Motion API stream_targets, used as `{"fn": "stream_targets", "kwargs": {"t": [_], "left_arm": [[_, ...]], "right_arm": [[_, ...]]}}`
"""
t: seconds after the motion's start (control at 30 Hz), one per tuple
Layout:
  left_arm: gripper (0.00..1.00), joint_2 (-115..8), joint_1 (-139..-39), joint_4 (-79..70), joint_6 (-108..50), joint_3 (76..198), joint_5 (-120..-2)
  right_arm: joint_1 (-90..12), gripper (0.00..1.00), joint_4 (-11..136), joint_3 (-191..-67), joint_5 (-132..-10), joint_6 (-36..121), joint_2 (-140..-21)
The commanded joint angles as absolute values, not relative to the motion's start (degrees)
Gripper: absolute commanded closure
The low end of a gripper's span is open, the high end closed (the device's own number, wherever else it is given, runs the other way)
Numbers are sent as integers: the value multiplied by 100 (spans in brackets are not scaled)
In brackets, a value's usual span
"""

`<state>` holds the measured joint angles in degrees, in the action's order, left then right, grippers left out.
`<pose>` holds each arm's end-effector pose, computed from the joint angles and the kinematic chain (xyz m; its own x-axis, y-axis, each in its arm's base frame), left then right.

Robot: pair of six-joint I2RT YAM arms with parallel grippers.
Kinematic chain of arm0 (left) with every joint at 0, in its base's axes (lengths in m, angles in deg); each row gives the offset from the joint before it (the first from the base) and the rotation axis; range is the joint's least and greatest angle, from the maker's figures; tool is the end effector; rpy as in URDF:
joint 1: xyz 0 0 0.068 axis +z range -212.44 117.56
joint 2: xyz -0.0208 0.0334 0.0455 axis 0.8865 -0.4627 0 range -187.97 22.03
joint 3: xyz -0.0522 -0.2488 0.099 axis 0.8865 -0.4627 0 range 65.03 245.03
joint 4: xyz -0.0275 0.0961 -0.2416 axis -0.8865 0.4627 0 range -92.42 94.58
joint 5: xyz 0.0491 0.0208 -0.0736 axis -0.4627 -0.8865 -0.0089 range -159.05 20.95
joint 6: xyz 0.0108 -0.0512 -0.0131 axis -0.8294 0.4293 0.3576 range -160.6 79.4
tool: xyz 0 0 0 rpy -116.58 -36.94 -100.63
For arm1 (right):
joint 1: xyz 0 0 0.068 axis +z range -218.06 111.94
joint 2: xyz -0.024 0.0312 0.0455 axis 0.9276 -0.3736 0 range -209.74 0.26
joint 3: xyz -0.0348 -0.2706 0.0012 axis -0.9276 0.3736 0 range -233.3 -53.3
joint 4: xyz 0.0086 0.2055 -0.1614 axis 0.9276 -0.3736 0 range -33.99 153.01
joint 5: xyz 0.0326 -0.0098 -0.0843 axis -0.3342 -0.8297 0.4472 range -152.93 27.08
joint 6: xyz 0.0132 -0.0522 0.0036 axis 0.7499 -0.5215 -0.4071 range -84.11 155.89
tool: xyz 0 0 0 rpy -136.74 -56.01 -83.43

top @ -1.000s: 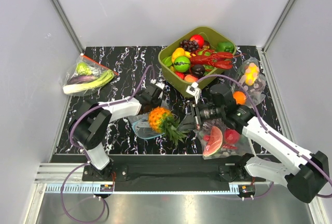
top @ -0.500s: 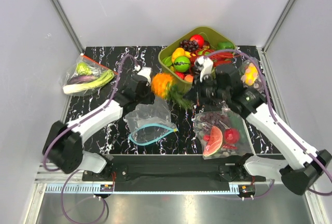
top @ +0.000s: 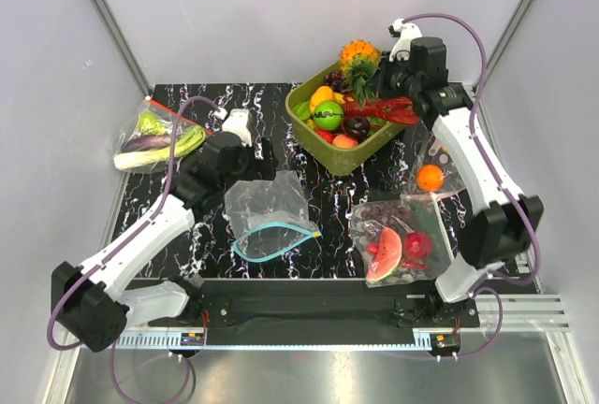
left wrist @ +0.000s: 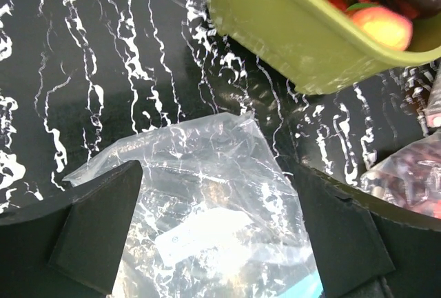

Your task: Open the zip-top bag and remove the fake food

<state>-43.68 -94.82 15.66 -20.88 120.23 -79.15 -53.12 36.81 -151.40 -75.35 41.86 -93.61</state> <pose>0.2220 -0.1334 0.3162 -0.5145 -0.0671 -0.8548 0.2374 0.9468 -0.2172 0.3638 0.1050 0.4141 -0.4056 -0.0030 -0.9140 -0.4046 0.8973 0.1766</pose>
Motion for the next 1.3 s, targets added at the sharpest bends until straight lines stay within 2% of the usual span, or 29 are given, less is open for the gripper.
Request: {"fn": "stream_targets", "kwargs": {"t": [0.0,0.3,0.67,0.7,0.73,0.77,0.8,0.87,0.9,1.07,1.27], "left_arm": [[1,-3994,-9408,1655,-2162,12444,-7872],[1,-3624,-9215,1920,-2329,12638,-7775],[1,-3782,-9153,1832,-2285,12577,-7599],[1,-3800,-9153,1840,-2285,12577,-7599],[1,-3800,-9153,1841,-2276,12577,-7590],[1,-3809,-9144,1832,-2285,12585,-7590],[1,-3809,-9144,1832,-2294,12586,-7581],[1,-3826,-9144,1841,-2285,12603,-7590],[1,-3818,-9135,1841,-2285,12612,-7599],[1,-3905,-9127,1972,-2276,12779,-7608],[1,-3879,-9118,2130,-2294,12972,-7906]], "right_arm": [[-5723,100,3963,-15971,-7356,4019,-10008],[-6243,100,3253,-17659,-7593,3914,-11635],[-6279,100,2944,-17687,-7805,3659,-12225],[-6279,93,2839,-17748,-7769,3659,-12261],[-6279,81,2786,-17783,-7734,3668,-12279],[-6279,67,2751,-17792,-7708,3676,-12270],[-6279,34,2759,-17766,-7690,3685,-12244],[-6279,9,2811,-17722,-7699,3677,-12139],[-6279,1,2794,-17757,-7725,3650,-12121],[-6279,1,2671,-17872,-7611,3615,-11771],[-6279,0,3320,-16924,-7663,3431,-10480]]}}
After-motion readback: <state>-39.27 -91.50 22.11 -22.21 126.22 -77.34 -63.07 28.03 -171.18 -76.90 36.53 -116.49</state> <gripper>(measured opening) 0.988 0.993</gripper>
